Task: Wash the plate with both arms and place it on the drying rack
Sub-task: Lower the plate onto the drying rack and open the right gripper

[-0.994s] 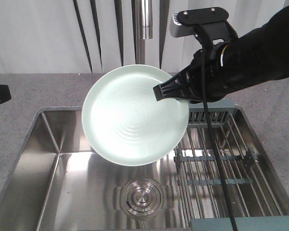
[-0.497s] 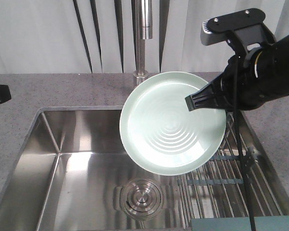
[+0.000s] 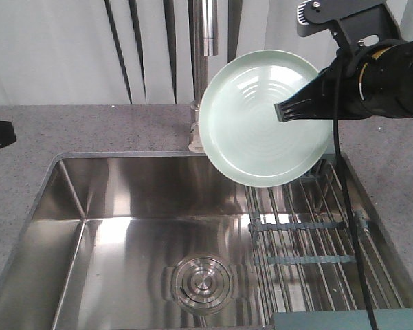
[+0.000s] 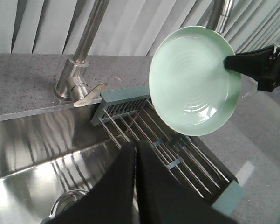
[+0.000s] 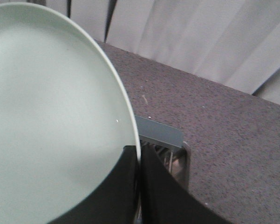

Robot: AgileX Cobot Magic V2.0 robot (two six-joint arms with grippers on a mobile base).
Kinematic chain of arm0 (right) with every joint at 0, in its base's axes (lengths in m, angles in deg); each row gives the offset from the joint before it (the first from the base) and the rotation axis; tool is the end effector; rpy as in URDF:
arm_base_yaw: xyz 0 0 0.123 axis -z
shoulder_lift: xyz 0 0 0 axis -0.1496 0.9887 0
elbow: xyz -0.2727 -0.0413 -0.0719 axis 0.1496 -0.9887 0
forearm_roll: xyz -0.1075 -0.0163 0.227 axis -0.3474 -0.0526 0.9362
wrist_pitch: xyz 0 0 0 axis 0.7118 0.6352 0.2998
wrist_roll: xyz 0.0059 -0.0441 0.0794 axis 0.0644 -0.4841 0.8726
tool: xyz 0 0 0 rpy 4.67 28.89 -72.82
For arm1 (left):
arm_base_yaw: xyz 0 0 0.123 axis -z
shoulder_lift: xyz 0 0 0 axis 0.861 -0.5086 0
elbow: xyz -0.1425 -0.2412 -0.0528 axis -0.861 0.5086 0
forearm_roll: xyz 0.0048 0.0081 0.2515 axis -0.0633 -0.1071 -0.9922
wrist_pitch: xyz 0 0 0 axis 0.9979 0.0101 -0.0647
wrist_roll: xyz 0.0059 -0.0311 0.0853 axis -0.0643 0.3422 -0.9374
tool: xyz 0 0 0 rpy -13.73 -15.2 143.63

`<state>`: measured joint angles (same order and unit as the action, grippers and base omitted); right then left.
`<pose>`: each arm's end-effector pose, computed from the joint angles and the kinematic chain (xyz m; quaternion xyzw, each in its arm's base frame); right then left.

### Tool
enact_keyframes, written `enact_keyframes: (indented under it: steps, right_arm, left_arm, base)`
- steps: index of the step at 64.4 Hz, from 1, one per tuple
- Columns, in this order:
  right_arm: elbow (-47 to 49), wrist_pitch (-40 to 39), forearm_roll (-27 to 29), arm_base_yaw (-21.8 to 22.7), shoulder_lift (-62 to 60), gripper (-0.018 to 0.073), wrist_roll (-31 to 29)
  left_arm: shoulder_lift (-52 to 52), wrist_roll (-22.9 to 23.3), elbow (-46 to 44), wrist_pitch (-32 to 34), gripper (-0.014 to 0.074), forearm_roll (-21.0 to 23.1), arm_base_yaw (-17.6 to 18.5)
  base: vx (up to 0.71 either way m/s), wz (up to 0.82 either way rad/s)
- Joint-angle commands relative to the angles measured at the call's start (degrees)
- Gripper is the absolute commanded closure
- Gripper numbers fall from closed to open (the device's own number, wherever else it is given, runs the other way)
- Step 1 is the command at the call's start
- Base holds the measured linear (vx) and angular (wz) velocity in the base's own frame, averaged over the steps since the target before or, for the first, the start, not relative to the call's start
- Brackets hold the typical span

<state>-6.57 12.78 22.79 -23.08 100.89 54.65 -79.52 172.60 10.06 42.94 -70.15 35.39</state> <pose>0.2716 0.1213 0.3918 -0.1527 0.8706 -0.0795 0.4609 0.1974 -0.0031 0.3606 0.0886 0.7782 -0.3956 0.4797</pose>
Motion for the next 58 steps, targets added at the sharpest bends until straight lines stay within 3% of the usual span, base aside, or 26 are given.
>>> enact_keyframes:
  steps: [1,12,28,37,48,58]
  right_arm:
    - [1.53,-0.18,-4.55,2.0,-1.37,0.0563,1.02]
    - [1.53,0.72,0.48,11.91,-1.37,0.0563,-3.29]
    - [1.53,1.36,24.71,27.63,2.16,0.0563,-23.8]
    - [1.53,3.25,35.24,30.73,7.98,0.0563,-34.42]
    - [1.53,0.48,35.77,30.64,14.65,0.0563,-35.75]
    - [1.53,0.1,32.34,30.64,18.96,0.0563,-35.09]
  left_arm:
    - [0.92,0.45,-1.33,-0.32,0.0603,-1.94,-0.2]
    - [0.92,0.45,-1.33,-0.32,0.0603,-1.94,-0.2]
    - [0.92,0.45,-1.33,-0.37,0.0603,-1.94,-0.2]
    - [0.92,0.39,-1.33,-0.37,0.0603,-1.94,-0.2]
    - [0.92,0.39,-1.33,-0.02,0.0603,-1.94,-0.2]
    - [0.92,0.39,-1.33,-0.02,0.0603,-1.94,-0.2]
  base:
    - [0.0,0.0]
    - [0.0,0.0]
    - [0.0,0.0]
    - [0.0,0.0]
    - [0.0,0.0]
    - [0.0,0.0]
